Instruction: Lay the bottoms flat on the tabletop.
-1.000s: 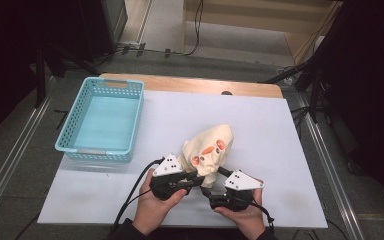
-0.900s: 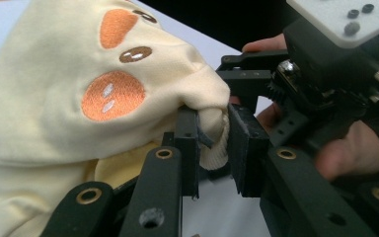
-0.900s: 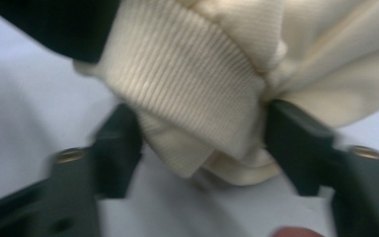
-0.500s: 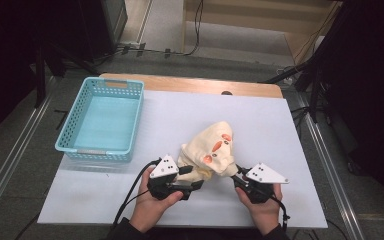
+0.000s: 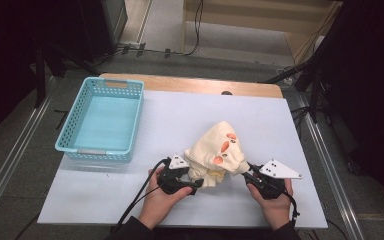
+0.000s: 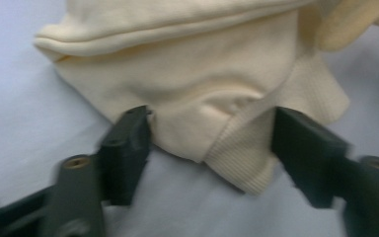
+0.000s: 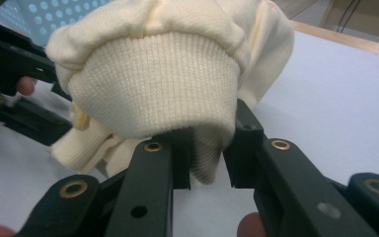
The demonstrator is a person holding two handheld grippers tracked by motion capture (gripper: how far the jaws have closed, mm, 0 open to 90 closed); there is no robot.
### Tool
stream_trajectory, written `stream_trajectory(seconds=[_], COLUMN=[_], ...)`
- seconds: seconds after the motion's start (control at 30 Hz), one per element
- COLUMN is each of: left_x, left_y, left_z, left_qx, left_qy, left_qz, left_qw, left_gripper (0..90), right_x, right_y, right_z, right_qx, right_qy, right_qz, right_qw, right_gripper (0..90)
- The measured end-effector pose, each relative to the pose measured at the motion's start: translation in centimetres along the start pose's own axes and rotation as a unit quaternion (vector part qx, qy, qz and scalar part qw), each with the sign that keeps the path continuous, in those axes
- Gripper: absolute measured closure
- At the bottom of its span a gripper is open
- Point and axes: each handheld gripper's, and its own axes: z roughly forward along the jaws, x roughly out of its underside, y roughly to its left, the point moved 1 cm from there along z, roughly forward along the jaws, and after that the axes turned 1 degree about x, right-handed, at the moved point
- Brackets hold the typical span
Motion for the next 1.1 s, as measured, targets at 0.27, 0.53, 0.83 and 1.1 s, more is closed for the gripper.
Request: stream_trajectory(seconds=[0.27, 0.53, 0.83, 1.1], left_x=[-0.3, 0.3, 1.6, 3.3], left_y=[0.4, 2.3, 3.4, 2.7], left_z=[-1.2, -7.1, -13.3, -11.4], left_qx=[-0.012, -0.070, -0.125, -0.084], left_qy=[-0.008, -0.063, -0.136, -0.082], left_qz=[0.016, 0.029, 0.036, 0.063], left_qw=[0.9998, 0.9952, 0.9822, 0.9912], left_gripper=[81.1, 83.8, 83.9, 83.9], right_x=[-1.2, -5.9, -11.7, -11.0], right_y=[-0.6, -1.1, -1.4, -6.3], right_z=[-0.1, 2.1, 6.5, 9.6], right_qx=[0.002, 0.010, 0.004, 0.058], right_qy=[-0.007, -0.011, -0.020, 0.041], right_qz=[0.001, -0.040, -0.073, -0.005], right_qw=[1.0000, 0.9991, 0.9972, 0.9975], right_gripper=[73.2, 74.0, 74.3, 73.1])
